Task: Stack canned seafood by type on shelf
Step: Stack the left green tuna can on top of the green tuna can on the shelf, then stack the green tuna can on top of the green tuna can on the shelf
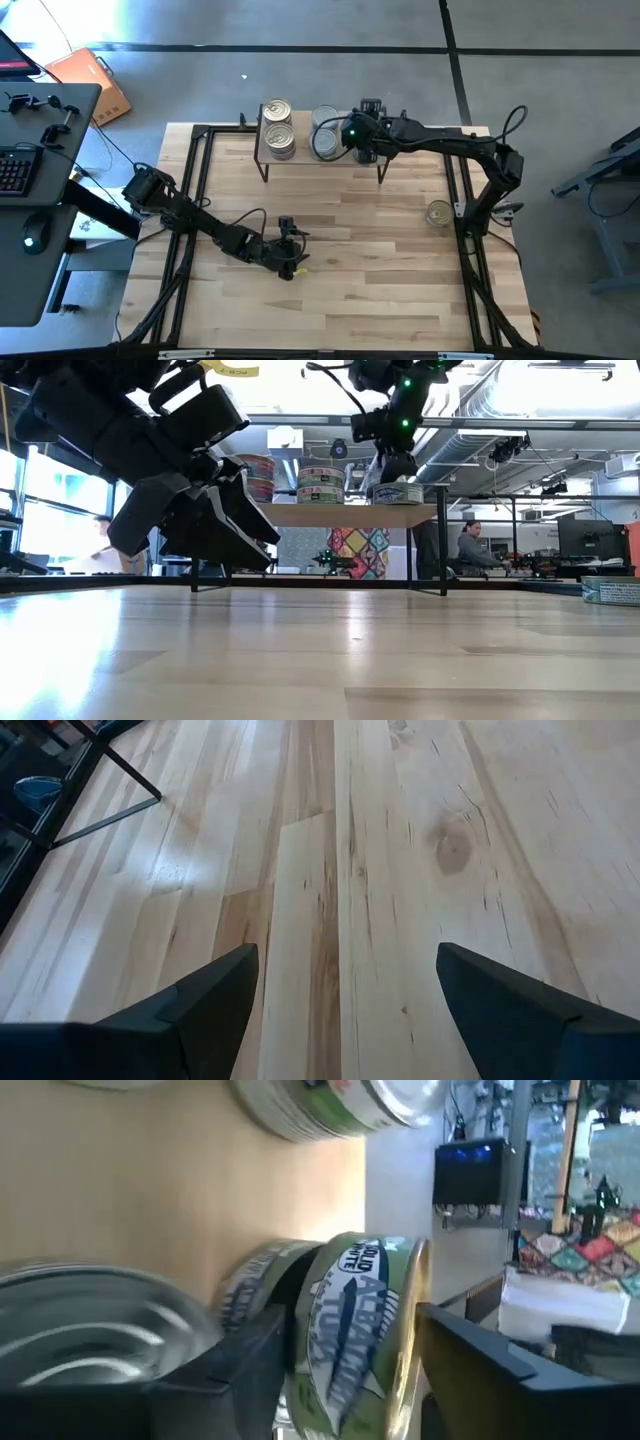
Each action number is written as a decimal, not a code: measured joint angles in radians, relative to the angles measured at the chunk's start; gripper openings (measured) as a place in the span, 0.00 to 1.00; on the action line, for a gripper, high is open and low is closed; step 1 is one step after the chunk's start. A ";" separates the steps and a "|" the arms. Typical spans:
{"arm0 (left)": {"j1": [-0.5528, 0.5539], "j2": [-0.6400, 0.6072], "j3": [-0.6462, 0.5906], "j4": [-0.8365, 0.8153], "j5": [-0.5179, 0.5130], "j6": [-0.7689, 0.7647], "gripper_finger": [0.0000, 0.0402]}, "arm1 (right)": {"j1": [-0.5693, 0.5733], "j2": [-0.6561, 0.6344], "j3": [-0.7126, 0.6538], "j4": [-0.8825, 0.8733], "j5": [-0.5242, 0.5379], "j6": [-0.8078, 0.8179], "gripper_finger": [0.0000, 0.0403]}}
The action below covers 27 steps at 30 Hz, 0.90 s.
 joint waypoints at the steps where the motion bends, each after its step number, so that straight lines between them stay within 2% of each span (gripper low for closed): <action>1: 0.000 0.000 0.000 0.000 0.000 0.000 0.75 | 0.005 0.000 0.000 -0.004 -0.003 -0.006 0.52; 13: 0.000 0.000 0.000 0.000 0.000 0.000 0.75 | 0.033 -0.001 0.000 -0.078 0.003 -0.025 0.56; 20: 0.000 0.000 0.000 0.000 0.000 0.000 0.75 | 0.080 -0.048 0.000 -0.095 0.160 -0.007 0.57; 24: 0.000 0.000 0.000 0.001 0.000 0.000 0.75 | 0.156 -0.117 0.000 -0.182 0.176 0.100 0.57; 27: 0.000 0.000 0.000 0.001 0.001 0.000 0.75 | 0.221 -0.176 0.000 -0.296 0.087 0.286 0.57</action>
